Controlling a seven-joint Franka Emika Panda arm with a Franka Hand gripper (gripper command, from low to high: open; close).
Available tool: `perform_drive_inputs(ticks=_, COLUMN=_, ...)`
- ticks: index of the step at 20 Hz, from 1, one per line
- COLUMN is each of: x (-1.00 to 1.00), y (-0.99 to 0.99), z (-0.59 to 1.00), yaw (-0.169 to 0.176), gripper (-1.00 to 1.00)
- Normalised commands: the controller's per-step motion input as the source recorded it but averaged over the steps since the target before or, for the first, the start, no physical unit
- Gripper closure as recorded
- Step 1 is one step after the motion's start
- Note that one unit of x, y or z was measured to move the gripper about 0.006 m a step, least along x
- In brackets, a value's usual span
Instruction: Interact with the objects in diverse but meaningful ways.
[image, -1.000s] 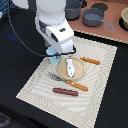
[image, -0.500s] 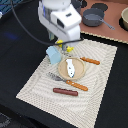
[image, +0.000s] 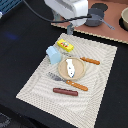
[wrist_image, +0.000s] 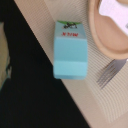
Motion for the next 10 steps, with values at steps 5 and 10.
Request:
perform_drive_inputs(ticks=5, x=-0.05, y=0.28, z=-0.27, yaw=-0.255, gripper=-1.0)
perform_drive_inputs(ticks=10, x=-0.02, y=0.28, z=-0.39, yaw=-0.162, gripper=-1.0)
